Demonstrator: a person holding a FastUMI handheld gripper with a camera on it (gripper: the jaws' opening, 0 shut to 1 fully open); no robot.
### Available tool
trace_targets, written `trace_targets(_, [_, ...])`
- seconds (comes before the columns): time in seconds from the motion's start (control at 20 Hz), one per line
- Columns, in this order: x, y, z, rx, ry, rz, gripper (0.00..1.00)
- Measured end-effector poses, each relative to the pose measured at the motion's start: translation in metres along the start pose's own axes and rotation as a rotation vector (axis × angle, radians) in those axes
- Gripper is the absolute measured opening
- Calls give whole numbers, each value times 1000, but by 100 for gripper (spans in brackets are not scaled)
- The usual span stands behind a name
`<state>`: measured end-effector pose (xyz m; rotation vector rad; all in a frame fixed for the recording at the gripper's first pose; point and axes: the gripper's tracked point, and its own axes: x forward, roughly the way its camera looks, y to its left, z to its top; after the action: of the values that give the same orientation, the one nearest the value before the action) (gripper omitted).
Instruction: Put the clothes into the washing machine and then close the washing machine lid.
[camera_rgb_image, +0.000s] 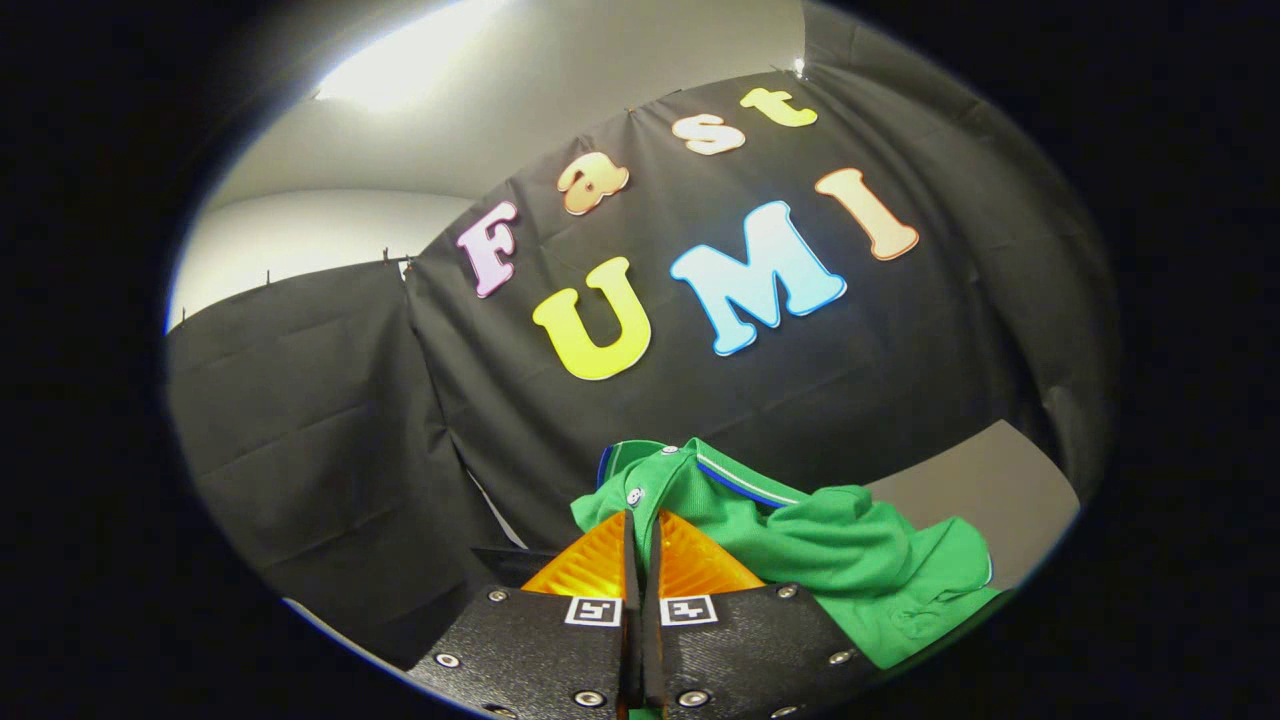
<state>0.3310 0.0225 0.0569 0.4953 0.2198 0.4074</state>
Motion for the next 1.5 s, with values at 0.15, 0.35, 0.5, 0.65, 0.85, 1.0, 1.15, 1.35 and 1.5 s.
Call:
trace_targets(0.15, [-1,24,20,13,-48,42,0])
trace_targets(0.35, [-4,53,36,38,-100,80,0])
trace_targets(0.5, [-2,73,36,32,-105,97,0])
trace_targets(0.65, [3,92,32,11,-110,106,0])
trace_targets(0.85, [16,125,17,-1,-100,127,0])
trace_targets(1.0, [28,153,1,-19,-83,146,0])
trace_targets(1.15, [38,182,-24,-39,-53,170,0])
trace_targets(1.35, [48,216,-61,-58,-6,197,0])
trace_targets(1.5, [58,236,-92,-70,35,209,0])
